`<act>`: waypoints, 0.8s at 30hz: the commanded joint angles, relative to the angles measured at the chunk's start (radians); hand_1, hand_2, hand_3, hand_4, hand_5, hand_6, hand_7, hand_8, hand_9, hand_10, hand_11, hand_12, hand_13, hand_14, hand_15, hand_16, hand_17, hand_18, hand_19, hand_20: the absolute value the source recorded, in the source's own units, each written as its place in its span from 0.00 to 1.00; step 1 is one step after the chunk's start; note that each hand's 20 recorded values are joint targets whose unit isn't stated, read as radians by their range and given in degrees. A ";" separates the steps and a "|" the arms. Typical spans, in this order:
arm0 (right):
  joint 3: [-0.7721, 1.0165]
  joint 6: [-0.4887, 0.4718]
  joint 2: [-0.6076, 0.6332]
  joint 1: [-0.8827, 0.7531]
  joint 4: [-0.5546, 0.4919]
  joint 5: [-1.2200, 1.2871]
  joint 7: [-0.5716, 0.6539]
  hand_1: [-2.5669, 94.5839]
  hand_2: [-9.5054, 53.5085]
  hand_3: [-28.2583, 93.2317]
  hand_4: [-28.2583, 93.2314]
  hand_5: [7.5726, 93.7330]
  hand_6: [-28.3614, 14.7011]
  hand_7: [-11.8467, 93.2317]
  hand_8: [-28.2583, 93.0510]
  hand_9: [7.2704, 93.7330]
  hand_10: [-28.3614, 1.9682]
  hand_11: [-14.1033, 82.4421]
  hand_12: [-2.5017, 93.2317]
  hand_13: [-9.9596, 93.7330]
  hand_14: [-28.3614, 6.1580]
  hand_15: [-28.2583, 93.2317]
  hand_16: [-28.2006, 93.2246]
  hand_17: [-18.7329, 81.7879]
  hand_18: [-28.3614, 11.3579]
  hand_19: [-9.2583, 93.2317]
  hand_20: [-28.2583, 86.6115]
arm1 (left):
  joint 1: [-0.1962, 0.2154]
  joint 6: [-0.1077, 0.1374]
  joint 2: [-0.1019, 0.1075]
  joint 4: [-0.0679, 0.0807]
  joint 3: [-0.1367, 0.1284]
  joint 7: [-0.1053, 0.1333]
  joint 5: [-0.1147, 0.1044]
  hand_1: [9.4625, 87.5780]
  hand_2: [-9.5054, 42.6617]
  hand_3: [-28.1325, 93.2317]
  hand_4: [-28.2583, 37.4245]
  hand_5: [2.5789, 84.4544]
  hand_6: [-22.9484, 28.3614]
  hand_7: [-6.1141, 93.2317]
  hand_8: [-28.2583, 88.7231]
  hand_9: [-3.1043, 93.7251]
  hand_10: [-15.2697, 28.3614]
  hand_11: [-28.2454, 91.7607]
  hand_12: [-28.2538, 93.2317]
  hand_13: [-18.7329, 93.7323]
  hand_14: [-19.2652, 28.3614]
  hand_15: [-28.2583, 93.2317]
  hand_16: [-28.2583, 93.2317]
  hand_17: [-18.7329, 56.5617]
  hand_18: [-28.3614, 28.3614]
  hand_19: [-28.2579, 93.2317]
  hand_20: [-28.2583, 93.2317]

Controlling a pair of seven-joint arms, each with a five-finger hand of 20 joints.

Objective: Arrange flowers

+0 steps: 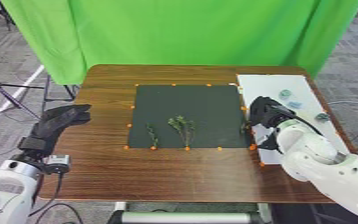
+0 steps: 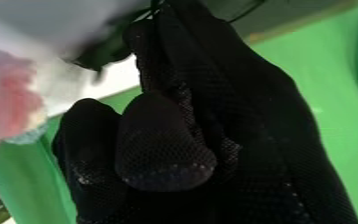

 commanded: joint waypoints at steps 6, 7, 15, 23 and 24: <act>-0.035 0.070 0.086 0.125 -0.099 0.013 -0.138 0.74 0.00 0.68 0.23 0.74 0.56 0.53 0.37 0.84 0.54 0.34 0.61 0.95 0.83 0.79 0.53 0.84 0.46 1.00 0.79 | -0.009 -0.008 0.014 0.000 0.004 -0.007 0.000 0.24 0.17 0.71 0.12 0.55 0.54 0.19 0.19 0.51 0.73 0.41 0.33 0.50 0.83 0.42 0.23 0.29 0.76 0.36 0.35; -0.065 0.081 0.092 0.151 -0.101 0.021 -0.165 0.74 0.00 0.68 0.23 0.74 0.56 0.53 0.37 0.84 0.53 0.34 0.61 0.95 0.83 0.79 0.53 0.84 0.46 1.00 0.79 | -0.010 -0.008 0.015 0.000 0.002 -0.006 0.000 0.24 0.17 0.71 0.12 0.55 0.54 0.19 0.19 0.51 0.74 0.41 0.33 0.50 0.83 0.42 0.23 0.29 0.76 0.36 0.35; -0.370 0.112 0.065 0.419 -0.043 -0.029 -0.375 0.74 0.00 0.67 0.22 0.73 0.57 0.54 0.37 0.83 0.54 0.33 0.62 0.95 0.83 0.80 0.53 0.84 0.45 1.00 0.81 | -0.029 -0.010 0.019 0.008 0.017 -0.001 0.004 0.23 0.17 0.71 0.12 0.55 0.54 0.19 0.19 0.51 0.74 0.41 0.33 0.50 0.83 0.42 0.23 0.29 0.76 0.36 0.35; -0.537 0.100 0.011 0.557 0.037 -0.107 -0.515 0.74 0.00 0.67 0.20 0.71 0.58 0.57 0.35 0.82 0.53 0.32 0.62 0.94 0.83 0.80 0.53 0.83 0.45 1.00 0.82 | -0.038 -0.014 0.018 0.012 0.028 0.004 0.011 0.23 0.16 0.72 0.11 0.55 0.54 0.19 0.19 0.52 0.74 0.41 0.33 0.50 0.84 0.43 0.23 0.29 0.76 0.36 0.35; -0.553 0.107 0.006 0.567 0.047 -0.123 -0.530 0.74 0.00 0.68 0.20 0.70 0.58 0.57 0.35 0.82 0.53 0.31 0.62 0.94 0.83 0.81 0.53 0.83 0.45 1.00 0.82 | -0.037 -0.013 0.019 0.012 0.028 0.004 0.010 0.23 0.16 0.72 0.11 0.55 0.54 0.19 0.19 0.52 0.74 0.41 0.33 0.50 0.84 0.43 0.23 0.29 0.76 0.36 0.35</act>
